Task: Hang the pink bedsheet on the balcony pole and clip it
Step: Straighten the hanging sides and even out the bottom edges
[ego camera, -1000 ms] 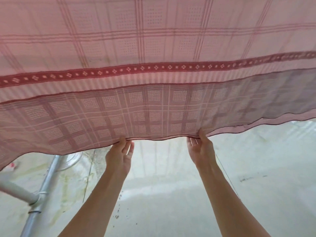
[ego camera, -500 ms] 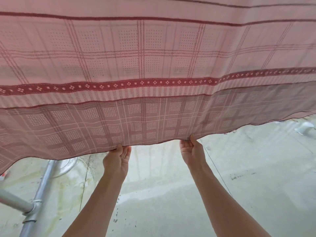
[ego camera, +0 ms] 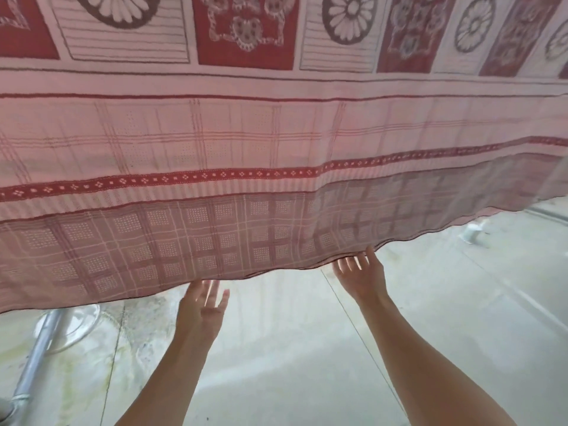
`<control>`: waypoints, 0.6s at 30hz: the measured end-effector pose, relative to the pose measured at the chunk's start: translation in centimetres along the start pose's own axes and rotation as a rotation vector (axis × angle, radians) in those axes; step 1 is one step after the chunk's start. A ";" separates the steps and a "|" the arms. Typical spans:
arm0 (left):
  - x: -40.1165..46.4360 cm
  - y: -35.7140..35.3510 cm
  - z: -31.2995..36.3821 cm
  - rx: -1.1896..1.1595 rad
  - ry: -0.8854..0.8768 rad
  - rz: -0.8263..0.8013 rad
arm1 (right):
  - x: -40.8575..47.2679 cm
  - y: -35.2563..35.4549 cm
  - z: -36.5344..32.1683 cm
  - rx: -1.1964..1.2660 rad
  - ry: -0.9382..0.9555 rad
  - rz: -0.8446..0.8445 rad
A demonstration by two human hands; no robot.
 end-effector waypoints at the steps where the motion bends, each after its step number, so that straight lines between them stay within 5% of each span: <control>1: -0.2 -0.7 -1.6 0.010 0.003 -0.021 | 0.5 0.3 -0.7 -0.022 -0.014 -0.008; 10: -0.8 -10.4 -17.4 0.178 0.081 -0.085 | 6.6 2.7 -7.4 -0.116 -0.103 -0.034; 18: 0.8 -12.4 -22.0 0.011 0.014 0.080 | 11.5 0.5 -8.7 -0.161 -0.197 -0.162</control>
Point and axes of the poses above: each hand's wrist, its own x-axis towards the middle knuckle, its own y-axis out of the back of the hand, z = x × y, the point moved 10 cm from there along x, towards the middle knuckle, and after that the axes turned 8 degrees about z, right-handed, at the moved point
